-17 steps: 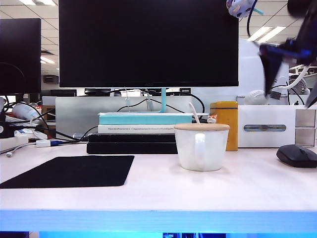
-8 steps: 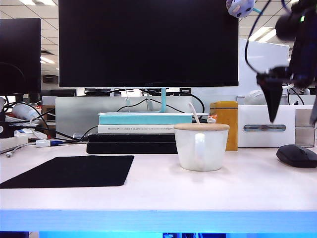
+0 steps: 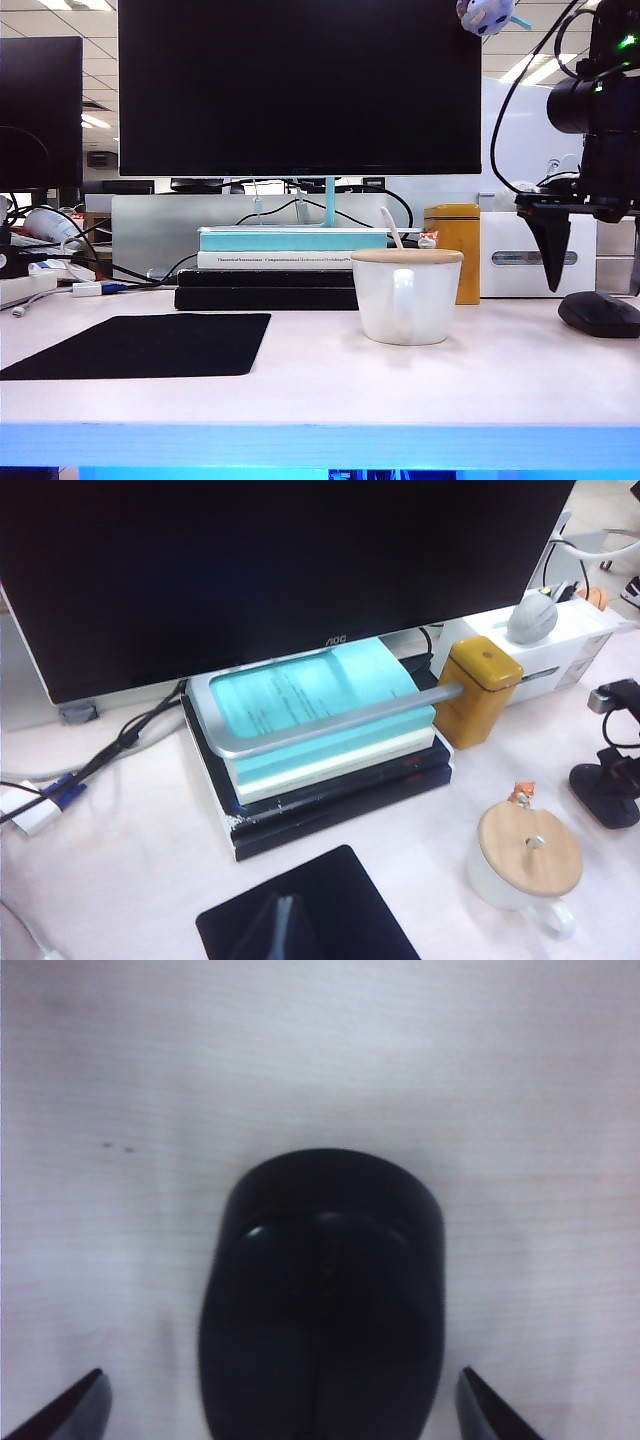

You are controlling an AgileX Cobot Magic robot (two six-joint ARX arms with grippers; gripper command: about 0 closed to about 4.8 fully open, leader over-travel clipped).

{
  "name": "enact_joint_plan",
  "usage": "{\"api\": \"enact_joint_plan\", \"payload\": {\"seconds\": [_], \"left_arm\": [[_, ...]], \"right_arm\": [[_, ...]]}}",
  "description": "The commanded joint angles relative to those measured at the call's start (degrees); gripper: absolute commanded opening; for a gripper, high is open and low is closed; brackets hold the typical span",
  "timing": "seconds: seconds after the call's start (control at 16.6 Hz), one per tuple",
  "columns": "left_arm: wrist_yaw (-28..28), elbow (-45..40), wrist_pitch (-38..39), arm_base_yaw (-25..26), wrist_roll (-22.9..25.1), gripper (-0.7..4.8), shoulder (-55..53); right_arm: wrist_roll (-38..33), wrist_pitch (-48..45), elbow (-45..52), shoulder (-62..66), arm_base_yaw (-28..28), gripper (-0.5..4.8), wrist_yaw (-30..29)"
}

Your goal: Place the black mouse on the black mouse pad.

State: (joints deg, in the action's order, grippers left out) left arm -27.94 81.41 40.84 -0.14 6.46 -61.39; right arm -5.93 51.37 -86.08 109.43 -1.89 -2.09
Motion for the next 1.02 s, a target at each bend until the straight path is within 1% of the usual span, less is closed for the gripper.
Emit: {"api": "enact_joint_plan", "payload": {"seconds": [0.06,0.36,1.02], "left_arm": [[-0.37,0.39,-1.33,-0.07,0.17,-0.05,0.2],[-0.39,0.39,-1.77,-0.07,0.17,-0.05,0.2],[-0.39,0.52,-2.01,-0.07,0.15,-0.05,0.2]], "right_arm": [[0.42,-1.14,0.28,-0.28,-0.07,4.79,2.27],[0.48,-3.48,0.5,-0.02,-0.07,4.79,2.36],[0.61,-2.43,0.94,3.76,-0.09,4.79,2.4]]}}
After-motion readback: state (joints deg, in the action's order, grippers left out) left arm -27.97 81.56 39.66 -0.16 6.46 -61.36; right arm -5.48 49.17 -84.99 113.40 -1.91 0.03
